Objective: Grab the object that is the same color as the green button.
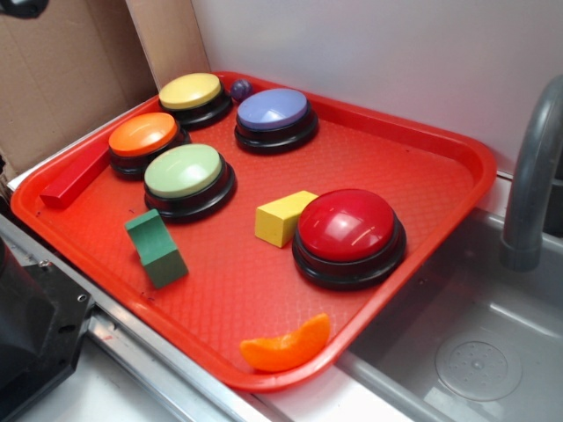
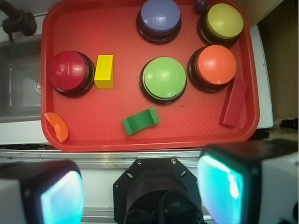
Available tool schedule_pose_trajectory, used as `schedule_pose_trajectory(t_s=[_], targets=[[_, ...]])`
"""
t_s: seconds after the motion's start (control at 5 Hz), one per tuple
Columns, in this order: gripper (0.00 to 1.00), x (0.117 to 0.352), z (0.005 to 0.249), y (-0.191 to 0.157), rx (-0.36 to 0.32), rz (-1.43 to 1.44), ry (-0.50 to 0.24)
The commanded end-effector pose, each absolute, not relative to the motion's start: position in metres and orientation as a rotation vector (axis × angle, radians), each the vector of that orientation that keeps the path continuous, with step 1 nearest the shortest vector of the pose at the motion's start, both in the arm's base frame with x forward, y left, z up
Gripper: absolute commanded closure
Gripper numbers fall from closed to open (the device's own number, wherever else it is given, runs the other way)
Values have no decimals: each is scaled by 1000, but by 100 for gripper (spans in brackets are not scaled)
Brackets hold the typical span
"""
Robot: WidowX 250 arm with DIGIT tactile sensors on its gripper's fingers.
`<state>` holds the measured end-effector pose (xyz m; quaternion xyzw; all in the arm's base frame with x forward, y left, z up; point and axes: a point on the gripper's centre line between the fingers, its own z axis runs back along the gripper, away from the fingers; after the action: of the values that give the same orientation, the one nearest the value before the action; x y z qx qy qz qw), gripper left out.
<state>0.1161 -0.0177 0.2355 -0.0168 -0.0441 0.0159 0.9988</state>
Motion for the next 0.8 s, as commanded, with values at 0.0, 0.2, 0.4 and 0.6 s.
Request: schedule_pose_trajectory(t_s=[0.0, 0.2, 0.4, 0.6], targets=[[0, 116, 235, -18, -34, 32, -88], [0, 116, 219, -15, -98, 285, -101], [0, 120, 201, -13, -56, 523, -126], [0, 128, 170, -11, 17, 769, -140]])
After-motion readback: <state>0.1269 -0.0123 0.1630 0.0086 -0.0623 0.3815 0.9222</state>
